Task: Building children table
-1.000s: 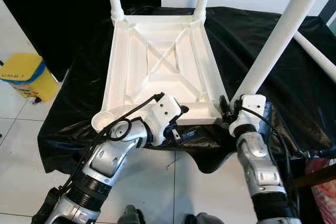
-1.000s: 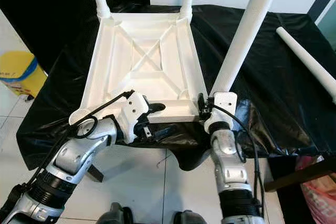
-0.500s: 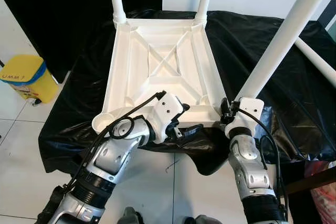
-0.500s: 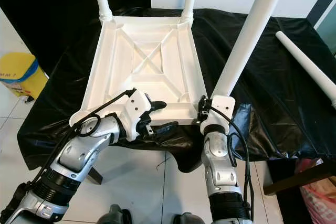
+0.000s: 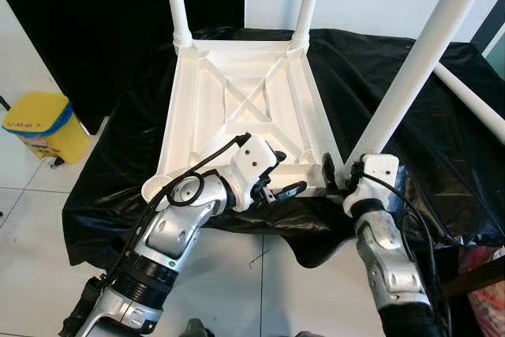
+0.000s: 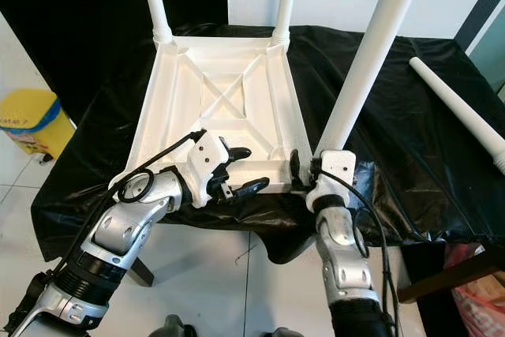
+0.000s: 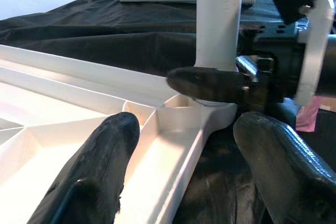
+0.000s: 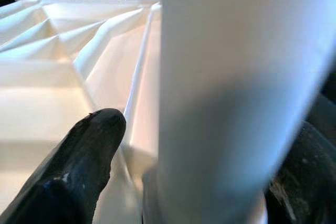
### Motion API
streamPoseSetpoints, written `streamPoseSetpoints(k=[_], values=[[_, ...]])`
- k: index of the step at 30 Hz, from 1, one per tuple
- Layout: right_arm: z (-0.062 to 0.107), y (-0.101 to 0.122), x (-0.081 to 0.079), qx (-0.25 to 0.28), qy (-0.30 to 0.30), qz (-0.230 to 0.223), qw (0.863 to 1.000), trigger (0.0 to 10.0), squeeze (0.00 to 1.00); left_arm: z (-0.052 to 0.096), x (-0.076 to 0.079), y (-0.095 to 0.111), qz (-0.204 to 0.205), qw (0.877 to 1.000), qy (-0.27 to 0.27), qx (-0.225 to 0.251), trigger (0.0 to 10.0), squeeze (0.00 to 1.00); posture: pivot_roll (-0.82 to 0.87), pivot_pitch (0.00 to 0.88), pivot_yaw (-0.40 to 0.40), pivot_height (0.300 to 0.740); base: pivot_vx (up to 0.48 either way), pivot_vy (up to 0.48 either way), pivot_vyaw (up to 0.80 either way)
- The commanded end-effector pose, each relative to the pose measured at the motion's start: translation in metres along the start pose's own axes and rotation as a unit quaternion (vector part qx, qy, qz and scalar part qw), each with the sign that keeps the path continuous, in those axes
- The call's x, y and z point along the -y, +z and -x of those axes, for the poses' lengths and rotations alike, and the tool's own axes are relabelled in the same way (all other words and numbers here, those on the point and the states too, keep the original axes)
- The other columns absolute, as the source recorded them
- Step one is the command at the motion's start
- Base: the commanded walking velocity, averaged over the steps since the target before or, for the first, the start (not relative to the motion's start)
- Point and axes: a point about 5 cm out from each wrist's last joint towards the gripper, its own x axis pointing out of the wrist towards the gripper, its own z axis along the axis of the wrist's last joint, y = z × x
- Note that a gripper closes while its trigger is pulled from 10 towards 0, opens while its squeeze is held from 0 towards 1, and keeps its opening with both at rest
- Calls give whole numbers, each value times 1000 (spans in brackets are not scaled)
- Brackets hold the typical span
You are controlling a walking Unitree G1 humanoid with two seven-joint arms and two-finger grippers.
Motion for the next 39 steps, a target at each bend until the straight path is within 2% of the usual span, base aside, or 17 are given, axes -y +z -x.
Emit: streamPoseSetpoints(k=[1, 6, 9, 10, 15, 17, 21, 22, 23, 24, 25, 33, 37, 38, 39], values=[[4, 3, 4, 10, 33, -5, 999, 10000, 0, 3, -3, -3, -4, 999, 38, -5, 10000, 0, 10, 10, -47, 740, 0, 0, 0], [6, 4, 12, 11, 85, 16, 996, 10000, 0, 3, -1, -4, -6, 1000, 30, -6, 10000, 0, 6, 0, -38, 740, 0, 0, 0], [3, 9, 20, 14, 156, 44, 987, 10000, 0, 0, 0, -3, -16, 1000, 16, -4, 10000, 0, 1, 0, -34, 740, 0, 0, 0], [3, 9, 20, 14, 156, 44, 987, 10000, 0, 0, 0, -3, -16, 1000, 16, -4, 10000, 0, 1, 0, -34, 740, 0, 0, 0], [-16, 14, 29, 8, 212, 83, 974, 10000, 0, -5, 1, -1, -31, 1000, 6, -2, 10000, 0, 1, 0, -35, 740, 0, 0, 0], [-28, 15, 27, 4, 231, 93, 968, 10000, 0, -8, 0, 0, -37, 999, 6, -4, 10000, 0, 3, 0, -32, 740, 0, 0, 0], [-34, 12, 23, -2, 244, 92, 965, 10000, 0, -8, -1, 2, -37, 999, 7, -1, 10000, 0, 6, 0, -31, 740, 0, 0, 0], [-36, 10, 22, -7, 245, 87, 966, 7490, 0, -8, -1, 2, -37, 999, 7, 0, 10000, 0, 11, 0, -30, 740, 0, 0, 0], [-37, 7, 21, -11, 246, 83, 966, 3647, 0, -8, -1, 3, -38, 999, 7, 0, 10000, 0, 11, 0, -30, 740, 0, 0, 0], [-37, 6, 20, -14, 246, 81, 966, 2314, 0, -8, -1, 3, -39, 999, 8, 0, 10000, 0, 20, 0, -30, 740, 0, 0, 0], [-37, 3, 19, -18, 245, 80, 966, 0, 0, -8, -2, 3, -39, 999, 10, 1, 10000, 0, 21, 0, -29, 740, 0, 0, 0], [-34, -6, 22, -31, 237, 71, 968, 0, 0, -5, -4, 3, -39, 999, 15, 0, 10000, 0, 22, 0, -23, 740, 0, 0, 0], [-35, -11, 27, -36, 207, 68, 975, 0, 0, -5, -4, 2, -38, 999, 16, -1, 10000, 0, 18, 4, -20, 740, 0, 0, 0], [-35, -13, 30, -42, 183, 68, 980, 10000, 0, -5, -4, 2, -37, 999, 17, -1, 10000, 0, 18, 6, -21, 740, 0, 0, 0], [-35, -14, 32, -45, 166, 68, 983, 10000, 0, -5, -3, 2, -36, 999, 17, -1, 10000, 0, 18, 6, -21, 740, 0, 0, 0]])
